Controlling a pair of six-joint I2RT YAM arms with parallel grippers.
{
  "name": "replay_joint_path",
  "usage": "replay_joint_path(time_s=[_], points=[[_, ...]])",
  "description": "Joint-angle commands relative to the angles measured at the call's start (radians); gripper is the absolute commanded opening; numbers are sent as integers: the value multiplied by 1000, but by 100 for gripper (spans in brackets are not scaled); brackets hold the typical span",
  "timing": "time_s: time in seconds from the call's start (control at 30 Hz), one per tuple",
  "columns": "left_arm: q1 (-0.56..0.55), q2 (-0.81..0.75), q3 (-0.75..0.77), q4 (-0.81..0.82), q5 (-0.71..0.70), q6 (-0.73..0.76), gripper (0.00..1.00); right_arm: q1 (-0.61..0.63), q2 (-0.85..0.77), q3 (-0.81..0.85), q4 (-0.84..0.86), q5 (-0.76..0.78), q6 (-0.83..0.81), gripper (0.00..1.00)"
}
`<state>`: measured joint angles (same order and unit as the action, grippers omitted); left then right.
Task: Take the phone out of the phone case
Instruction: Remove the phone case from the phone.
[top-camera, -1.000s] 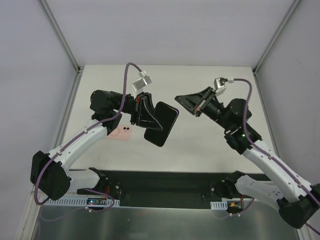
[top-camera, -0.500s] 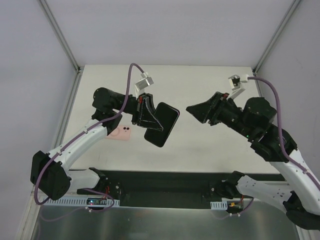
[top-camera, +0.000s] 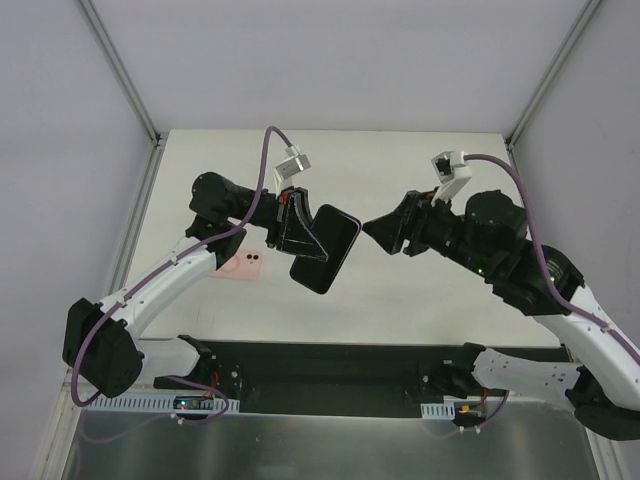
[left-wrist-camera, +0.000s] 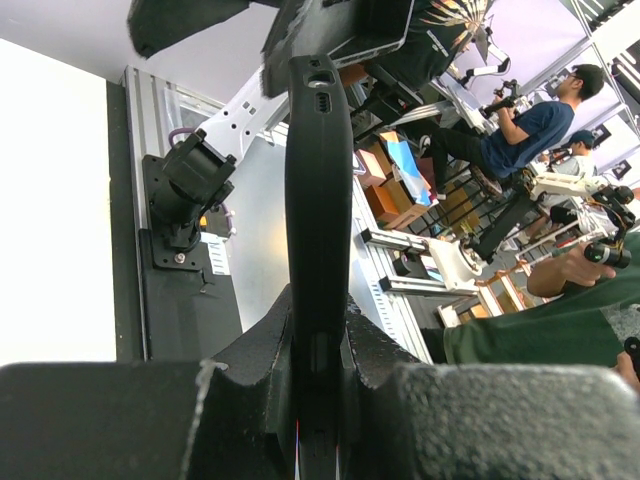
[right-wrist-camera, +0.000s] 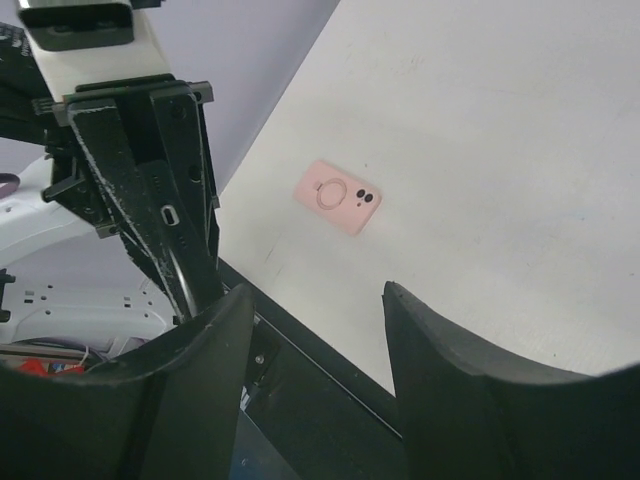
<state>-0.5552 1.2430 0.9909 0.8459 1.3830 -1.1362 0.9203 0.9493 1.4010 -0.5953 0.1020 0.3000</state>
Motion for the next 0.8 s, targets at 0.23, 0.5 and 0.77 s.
replay_joint_path(time_s=[0.23, 0.5, 0.77], points=[[3, 4, 25, 47, -21, 18, 0, 37, -58, 36, 61, 13, -50, 60], [3, -5, 23, 45, -21, 19, 0, 54, -21, 55, 63, 33, -62, 60], [3, -4, 22, 45, -19, 23, 0, 55, -7, 61, 49, 85, -67, 60]])
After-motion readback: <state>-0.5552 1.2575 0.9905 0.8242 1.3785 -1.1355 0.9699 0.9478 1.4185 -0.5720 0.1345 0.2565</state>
